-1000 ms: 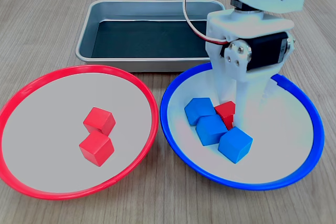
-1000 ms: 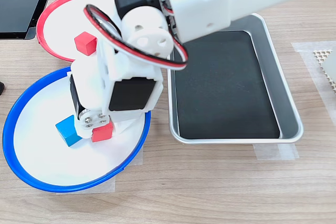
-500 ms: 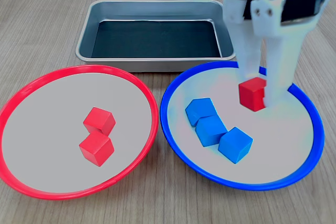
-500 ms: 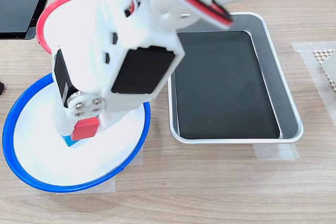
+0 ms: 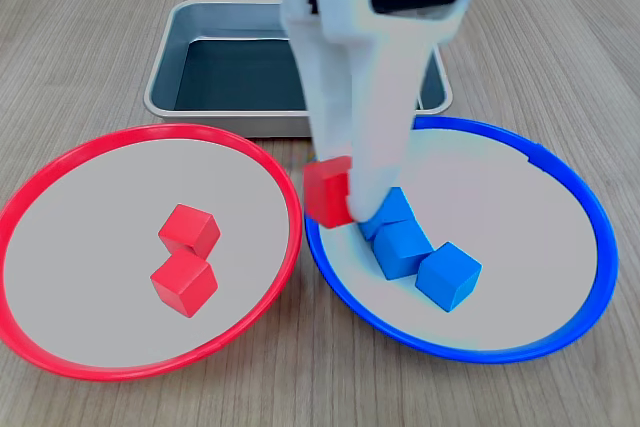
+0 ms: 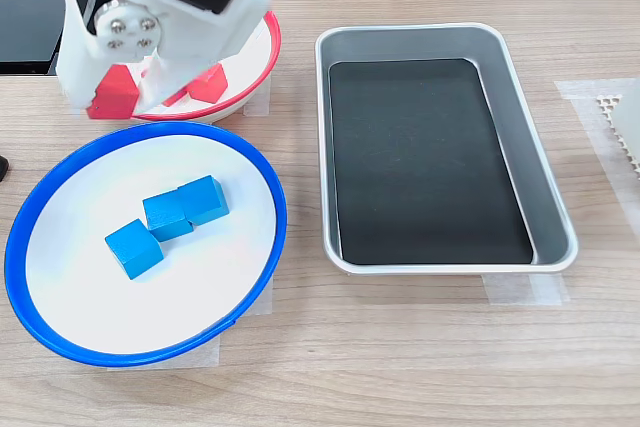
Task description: Relocate any red block in the blue dish to the red dish, correcting any misplacement.
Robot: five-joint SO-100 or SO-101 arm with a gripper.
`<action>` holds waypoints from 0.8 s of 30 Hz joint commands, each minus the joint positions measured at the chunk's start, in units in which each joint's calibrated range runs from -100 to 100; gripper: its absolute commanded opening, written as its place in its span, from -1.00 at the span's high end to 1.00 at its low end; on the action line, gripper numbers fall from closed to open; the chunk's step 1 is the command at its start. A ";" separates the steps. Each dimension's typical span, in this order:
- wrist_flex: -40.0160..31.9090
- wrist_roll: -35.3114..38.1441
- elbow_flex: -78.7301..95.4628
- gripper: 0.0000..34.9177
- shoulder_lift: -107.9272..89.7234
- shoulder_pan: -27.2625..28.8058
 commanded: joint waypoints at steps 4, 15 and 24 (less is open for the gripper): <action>-2.12 3.47 -0.56 0.98 -0.89 7.54; -2.20 6.74 7.18 0.98 -1.31 13.75; -4.51 7.81 9.27 0.98 0.82 16.58</action>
